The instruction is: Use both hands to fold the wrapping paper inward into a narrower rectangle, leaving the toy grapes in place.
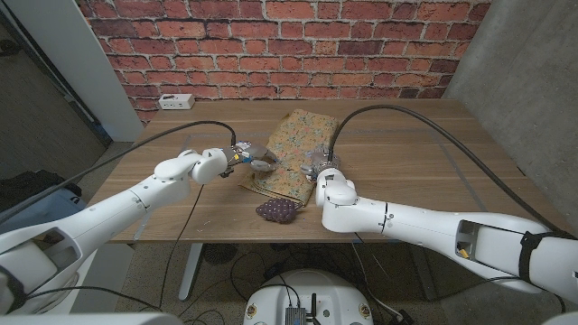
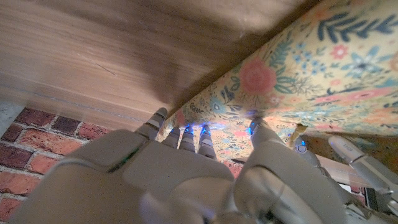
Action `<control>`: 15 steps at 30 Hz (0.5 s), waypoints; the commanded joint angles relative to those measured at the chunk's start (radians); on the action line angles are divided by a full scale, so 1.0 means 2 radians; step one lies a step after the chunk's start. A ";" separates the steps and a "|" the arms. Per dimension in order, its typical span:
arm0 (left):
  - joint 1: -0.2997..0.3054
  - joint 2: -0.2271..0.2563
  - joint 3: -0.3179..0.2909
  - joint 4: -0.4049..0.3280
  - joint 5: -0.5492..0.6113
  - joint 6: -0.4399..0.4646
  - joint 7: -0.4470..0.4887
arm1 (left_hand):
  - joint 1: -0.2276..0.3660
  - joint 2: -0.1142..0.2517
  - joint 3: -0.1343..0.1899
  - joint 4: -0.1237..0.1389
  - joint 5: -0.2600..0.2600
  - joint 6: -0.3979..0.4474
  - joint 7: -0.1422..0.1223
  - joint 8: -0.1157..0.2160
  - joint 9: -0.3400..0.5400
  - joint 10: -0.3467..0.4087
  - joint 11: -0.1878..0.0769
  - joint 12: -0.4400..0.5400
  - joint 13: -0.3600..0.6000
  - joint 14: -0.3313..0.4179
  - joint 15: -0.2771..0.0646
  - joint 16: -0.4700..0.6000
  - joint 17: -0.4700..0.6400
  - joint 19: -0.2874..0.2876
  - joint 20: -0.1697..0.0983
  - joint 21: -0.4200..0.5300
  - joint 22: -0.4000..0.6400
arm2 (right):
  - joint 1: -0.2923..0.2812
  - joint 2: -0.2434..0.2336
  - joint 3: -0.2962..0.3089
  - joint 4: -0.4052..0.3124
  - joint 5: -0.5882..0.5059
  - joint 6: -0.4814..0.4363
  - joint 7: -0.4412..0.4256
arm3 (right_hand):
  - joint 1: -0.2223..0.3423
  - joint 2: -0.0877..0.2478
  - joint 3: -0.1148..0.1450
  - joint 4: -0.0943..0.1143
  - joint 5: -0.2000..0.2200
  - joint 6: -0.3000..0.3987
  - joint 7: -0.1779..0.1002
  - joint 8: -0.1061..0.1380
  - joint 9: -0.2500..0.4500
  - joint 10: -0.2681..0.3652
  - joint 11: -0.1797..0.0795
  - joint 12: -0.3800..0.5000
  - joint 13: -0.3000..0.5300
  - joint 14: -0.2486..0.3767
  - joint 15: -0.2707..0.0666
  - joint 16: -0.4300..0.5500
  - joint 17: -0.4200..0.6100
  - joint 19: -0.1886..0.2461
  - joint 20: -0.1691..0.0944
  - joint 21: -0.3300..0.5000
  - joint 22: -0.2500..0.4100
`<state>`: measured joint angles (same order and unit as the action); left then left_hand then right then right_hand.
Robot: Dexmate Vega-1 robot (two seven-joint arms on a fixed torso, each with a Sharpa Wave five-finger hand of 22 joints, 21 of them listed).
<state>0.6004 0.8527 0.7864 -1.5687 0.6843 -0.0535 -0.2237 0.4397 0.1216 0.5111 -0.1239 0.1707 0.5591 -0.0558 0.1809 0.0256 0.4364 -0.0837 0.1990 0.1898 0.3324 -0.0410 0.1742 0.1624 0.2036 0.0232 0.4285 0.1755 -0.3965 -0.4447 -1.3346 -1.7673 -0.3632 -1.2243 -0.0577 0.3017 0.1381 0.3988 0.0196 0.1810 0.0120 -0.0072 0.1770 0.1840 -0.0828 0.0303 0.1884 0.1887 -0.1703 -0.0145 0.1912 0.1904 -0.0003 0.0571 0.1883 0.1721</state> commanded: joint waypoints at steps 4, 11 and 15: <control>-0.005 0.001 0.000 0.007 -0.001 -0.008 0.001 | -0.002 0.004 0.005 0.001 0.001 0.015 0.015 0.004 0.083 0.001 0.003 0.002 0.001 -0.003 -0.025 0.001 0.001 0.005 0.000 -0.003 0.001 | 0.023 0.001 -0.013 0.013 0.061 -0.019 0.003 | -0.006 -0.001 -0.006 0.001 0.000 0.008 0.004 0.006 0.001 -0.002 0.002 0.002 0.001 -0.014 0.003 0.002 0.001 0.003 0.000 0.002 0.001; -0.008 0.000 0.001 0.012 -0.001 -0.013 0.001 | -0.006 0.005 0.006 0.001 0.002 0.015 0.016 0.004 0.082 0.001 0.004 0.002 0.001 -0.003 -0.024 0.001 0.001 0.006 0.001 -0.007 0.001 | 0.021 -0.004 -0.009 0.005 0.069 -0.012 -0.024 | -0.012 0.000 -0.010 0.005 0.000 0.006 0.002 0.005 0.001 -0.006 0.002 0.001 0.001 -0.016 0.003 0.002 0.002 0.003 -0.002 0.002 0.001; -0.009 -0.001 0.001 0.013 -0.001 -0.014 0.001 | -0.008 0.004 0.006 0.000 0.001 0.014 0.016 0.004 0.082 0.000 0.005 0.002 0.001 -0.003 -0.024 0.001 0.001 0.006 0.002 -0.009 0.001 | -0.003 -0.017 0.012 -0.016 0.058 0.010 -0.069 | -0.017 0.002 -0.012 0.008 0.001 0.000 -0.002 0.004 0.001 -0.013 0.001 -0.001 0.001 -0.019 0.002 0.002 0.003 0.002 -0.002 0.002 0.001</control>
<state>0.5900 0.8528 0.7870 -1.5526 0.6815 -0.0749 -0.2250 0.4345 0.1268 0.5182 -0.1227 0.1707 0.5589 -0.0556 0.1809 0.0256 0.4366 -0.0766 0.1985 0.1895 0.3323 -0.0411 0.1742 0.1623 0.2059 0.0256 0.4140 0.1755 -0.3578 -0.4449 -1.3570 -1.7506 -0.2568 -1.2533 -0.0781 0.2804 0.1409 0.3768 0.0334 0.1810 0.0193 -0.0001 0.1851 0.1844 -0.0940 0.0327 0.1885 0.1885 -0.1702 -0.0145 0.1905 0.1936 0.0017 0.0516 0.1854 0.1722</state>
